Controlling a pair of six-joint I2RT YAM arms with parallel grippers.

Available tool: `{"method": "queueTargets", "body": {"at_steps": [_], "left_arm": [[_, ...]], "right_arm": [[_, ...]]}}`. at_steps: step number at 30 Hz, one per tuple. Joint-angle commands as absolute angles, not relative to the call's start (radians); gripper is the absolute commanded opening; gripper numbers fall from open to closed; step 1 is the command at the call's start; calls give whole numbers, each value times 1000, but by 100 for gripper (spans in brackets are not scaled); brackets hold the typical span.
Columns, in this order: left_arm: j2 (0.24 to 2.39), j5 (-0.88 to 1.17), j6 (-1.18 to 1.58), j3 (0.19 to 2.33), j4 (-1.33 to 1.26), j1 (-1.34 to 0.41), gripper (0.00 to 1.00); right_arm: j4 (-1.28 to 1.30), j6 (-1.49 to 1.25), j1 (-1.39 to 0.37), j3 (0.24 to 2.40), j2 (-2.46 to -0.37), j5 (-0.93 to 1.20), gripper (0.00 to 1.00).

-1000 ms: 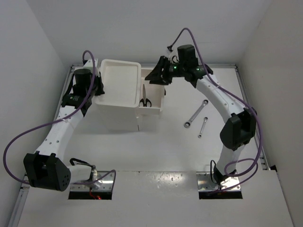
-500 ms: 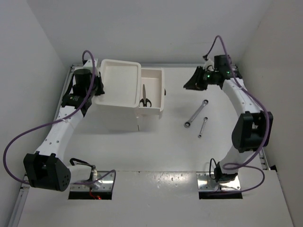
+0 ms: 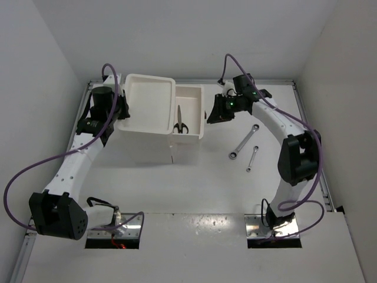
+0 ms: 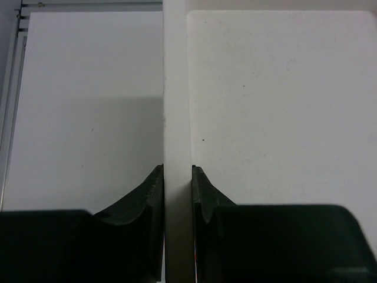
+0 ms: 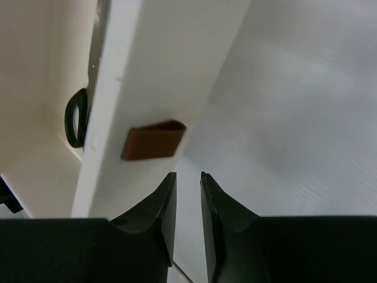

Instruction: Sort the tools into containers

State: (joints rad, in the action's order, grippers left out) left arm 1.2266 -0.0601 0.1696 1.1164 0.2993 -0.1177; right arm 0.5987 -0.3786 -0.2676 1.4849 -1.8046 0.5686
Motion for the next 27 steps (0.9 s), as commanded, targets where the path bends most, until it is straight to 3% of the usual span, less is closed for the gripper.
{"method": "queueTargets", "body": {"at_steps": [1, 13, 27], "left_arm": [[1221, 23, 225, 1069, 316, -133, 0], [1221, 44, 235, 1042, 307, -170, 0], [1279, 84, 322, 1032, 276, -241, 0]], "right_arm": [[529, -359, -327, 1578, -1862, 578, 23], [540, -321, -488, 1805, -2019, 589, 24], [500, -321, -517, 1806, -2028, 560, 27]]}}
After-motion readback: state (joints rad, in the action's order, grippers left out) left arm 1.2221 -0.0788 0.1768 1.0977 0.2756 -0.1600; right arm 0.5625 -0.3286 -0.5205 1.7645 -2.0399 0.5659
